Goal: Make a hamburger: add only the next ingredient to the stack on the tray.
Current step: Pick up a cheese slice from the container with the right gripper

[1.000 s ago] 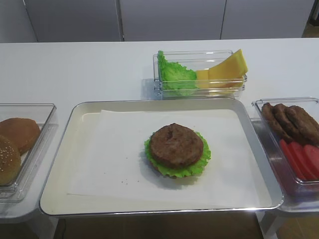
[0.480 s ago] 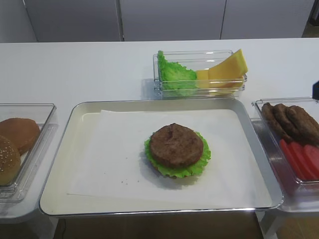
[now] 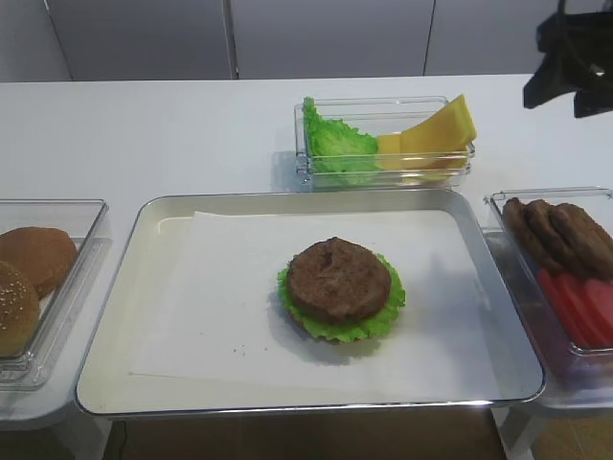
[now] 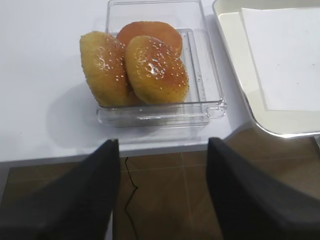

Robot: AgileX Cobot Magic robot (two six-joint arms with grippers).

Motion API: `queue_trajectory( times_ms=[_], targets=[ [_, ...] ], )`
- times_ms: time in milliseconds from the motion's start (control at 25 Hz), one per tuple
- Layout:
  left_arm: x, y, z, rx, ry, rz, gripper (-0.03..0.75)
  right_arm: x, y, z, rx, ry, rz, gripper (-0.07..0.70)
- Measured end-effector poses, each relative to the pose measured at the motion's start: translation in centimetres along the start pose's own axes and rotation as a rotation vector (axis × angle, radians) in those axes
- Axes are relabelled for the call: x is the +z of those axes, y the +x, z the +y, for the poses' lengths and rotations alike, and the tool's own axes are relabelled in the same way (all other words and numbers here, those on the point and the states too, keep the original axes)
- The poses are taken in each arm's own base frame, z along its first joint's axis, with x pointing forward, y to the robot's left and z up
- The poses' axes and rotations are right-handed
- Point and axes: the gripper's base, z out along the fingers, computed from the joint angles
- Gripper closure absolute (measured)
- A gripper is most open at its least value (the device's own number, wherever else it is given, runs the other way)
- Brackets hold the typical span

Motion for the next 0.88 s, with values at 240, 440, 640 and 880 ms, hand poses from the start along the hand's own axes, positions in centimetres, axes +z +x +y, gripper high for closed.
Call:
queue_trajectory(
  times_ms=[240, 440, 640, 880],
  targets=[
    [0.0, 0.0, 0.0, 0.0, 0.0, 0.0, 0.307, 4.9, -4.6, -0.3, 0.021, -0.057, 0.009, 0.19],
    [0.0, 0.0, 0.0, 0.0, 0.0, 0.0, 0.307, 8.7, -7.0, -0.8, 0.024, -0.086, 0.012, 0.191],
    [0.0, 0.0, 0.0, 0.0, 0.0, 0.0, 0.307, 11.5, -8.2, -1.5, 0.011, -0.086, 0.015, 0.234],
    [0.0, 0.0, 0.0, 0.0, 0.0, 0.0, 0.307, 13.4, -8.7, -1.9, 0.025, -0.103, 0.006, 0.304]
  ],
)
